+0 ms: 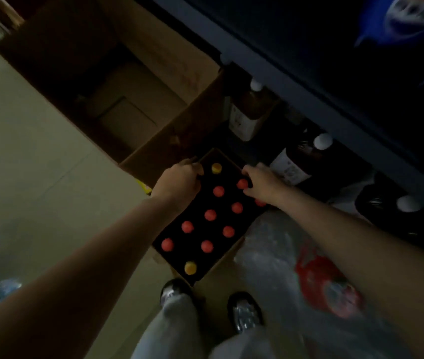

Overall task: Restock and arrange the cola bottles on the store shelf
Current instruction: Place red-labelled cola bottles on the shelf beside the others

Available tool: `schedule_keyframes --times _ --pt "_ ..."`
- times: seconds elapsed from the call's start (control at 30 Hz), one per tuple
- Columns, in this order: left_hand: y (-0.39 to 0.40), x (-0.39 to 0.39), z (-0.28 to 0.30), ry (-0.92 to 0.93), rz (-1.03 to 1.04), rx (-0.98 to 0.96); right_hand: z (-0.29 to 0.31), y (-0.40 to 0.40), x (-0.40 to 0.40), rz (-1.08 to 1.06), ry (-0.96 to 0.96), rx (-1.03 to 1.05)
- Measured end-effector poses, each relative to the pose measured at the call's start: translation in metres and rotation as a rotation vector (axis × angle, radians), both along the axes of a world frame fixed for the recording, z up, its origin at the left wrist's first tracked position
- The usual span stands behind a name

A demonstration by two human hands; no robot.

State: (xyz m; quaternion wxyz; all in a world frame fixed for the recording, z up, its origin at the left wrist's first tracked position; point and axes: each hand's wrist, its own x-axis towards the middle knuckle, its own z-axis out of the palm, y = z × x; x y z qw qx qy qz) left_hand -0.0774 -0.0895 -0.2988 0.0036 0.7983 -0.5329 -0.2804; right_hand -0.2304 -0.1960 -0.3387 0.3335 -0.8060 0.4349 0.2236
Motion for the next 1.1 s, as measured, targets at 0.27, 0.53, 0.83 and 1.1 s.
schedule_keyframes --times 0.27,0.53,0.83,1.1 --pt "-0.07 -0.005 -0.117 0.011 -0.118 0.121 -0.084 -0.02 0.024 0.147 0.146 -0.044" --pt "-0.078 -0.011 -0.157 -0.129 -0.163 0.178 -0.104 -0.023 0.026 0.208 0.201 -0.102" --pt "-0.084 -0.018 -0.054 0.039 -0.004 0.045 -0.02 -0.026 0.02 -0.019 -0.049 -0.088" --pt "-0.032 -0.028 0.201 0.064 0.0 0.051 0.229 0.026 -0.04 -0.151 -0.236 -0.075"
